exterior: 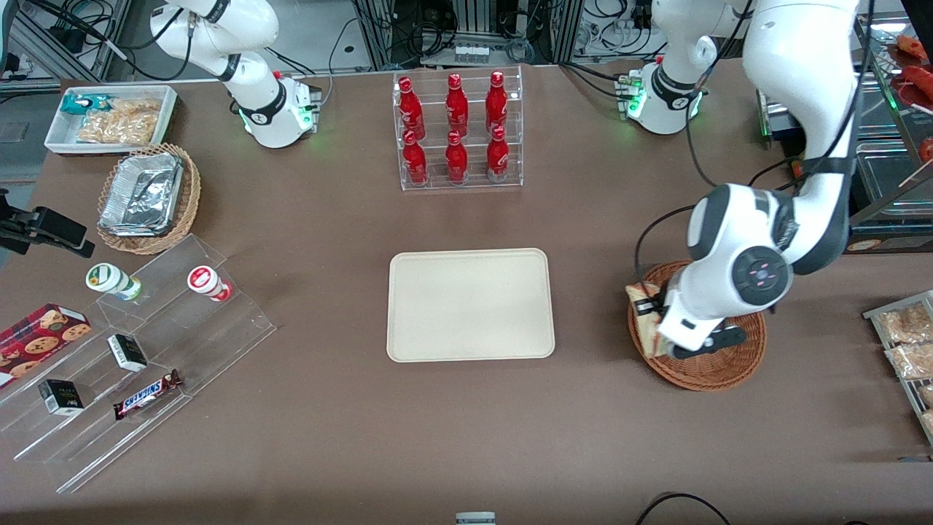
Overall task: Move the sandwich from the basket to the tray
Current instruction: 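Lift the sandwich and carry it with the left gripper over the tray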
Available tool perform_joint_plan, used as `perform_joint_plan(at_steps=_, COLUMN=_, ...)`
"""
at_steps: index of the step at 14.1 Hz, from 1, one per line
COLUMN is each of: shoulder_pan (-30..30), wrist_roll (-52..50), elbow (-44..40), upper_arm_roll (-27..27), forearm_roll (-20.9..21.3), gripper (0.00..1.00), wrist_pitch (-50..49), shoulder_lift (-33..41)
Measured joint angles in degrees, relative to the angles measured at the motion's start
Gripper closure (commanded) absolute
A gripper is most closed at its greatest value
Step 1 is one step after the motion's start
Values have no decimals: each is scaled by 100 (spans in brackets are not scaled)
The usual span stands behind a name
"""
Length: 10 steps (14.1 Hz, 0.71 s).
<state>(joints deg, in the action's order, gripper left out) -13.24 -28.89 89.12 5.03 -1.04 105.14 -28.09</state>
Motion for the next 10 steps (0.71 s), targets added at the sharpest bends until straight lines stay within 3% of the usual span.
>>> perform_joint_plan(at_steps=3, shoulder_pan=-479, wrist_roll=-9, elbow=-545, upper_arm_roll=21, forearm_roll=-80, gripper=95, wrist_pitch=-149, shoulder_lift=-441)
perform_joint_plan(at_steps=10, shoulder_pan=-1642, wrist_roll=-394, elbow=-620, upper_arm_roll=41, forearm_roll=-412, gripper=95, wrist_pitch=532, shoulder_lift=-852)
